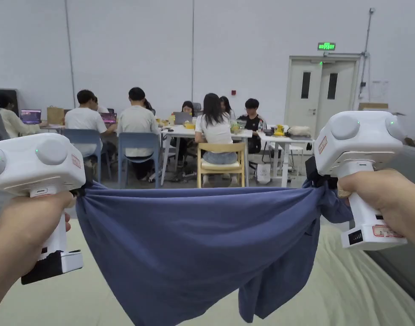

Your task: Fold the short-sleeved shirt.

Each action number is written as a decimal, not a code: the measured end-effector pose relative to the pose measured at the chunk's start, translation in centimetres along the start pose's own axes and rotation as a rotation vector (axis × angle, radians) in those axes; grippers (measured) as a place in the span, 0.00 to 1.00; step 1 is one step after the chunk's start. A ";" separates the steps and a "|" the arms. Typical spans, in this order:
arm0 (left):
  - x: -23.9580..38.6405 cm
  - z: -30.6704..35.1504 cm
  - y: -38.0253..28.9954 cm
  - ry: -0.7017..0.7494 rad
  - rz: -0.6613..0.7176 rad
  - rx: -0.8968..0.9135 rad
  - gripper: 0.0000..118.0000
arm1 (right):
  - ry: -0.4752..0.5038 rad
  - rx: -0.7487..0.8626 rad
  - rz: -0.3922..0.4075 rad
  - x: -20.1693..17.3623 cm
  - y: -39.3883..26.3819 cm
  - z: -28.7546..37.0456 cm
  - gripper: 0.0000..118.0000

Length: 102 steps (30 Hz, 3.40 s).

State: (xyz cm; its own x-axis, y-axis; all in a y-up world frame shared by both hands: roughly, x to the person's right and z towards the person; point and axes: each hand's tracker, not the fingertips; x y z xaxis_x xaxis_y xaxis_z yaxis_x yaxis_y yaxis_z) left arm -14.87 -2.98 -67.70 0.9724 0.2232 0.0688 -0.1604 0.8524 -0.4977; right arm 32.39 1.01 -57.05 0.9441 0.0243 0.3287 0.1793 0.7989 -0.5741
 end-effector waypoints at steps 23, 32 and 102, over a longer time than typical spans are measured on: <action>-12.8 3.3 -35.0 -0.023 -0.031 -0.499 0.00 | 0.107 -0.402 -0.134 4.4 -44.2 -2.5 0.17; -15.6 4.6 -42.5 0.055 0.021 -0.669 0.00 | 0.078 -0.548 -0.224 6.1 -53.0 -3.7 0.17; -9.8 7.7 -41.0 0.081 -0.110 -0.449 0.03 | -0.062 -0.584 0.163 5.2 -39.8 -22.9 0.99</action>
State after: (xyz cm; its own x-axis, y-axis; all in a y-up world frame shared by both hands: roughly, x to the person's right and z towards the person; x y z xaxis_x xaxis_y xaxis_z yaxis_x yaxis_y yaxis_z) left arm -19.11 -36.50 -41.28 0.9924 0.0900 0.0837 0.0168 0.5757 -0.8175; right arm 36.54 -44.44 -49.70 0.9576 0.1674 0.2346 0.1720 0.3211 -0.9313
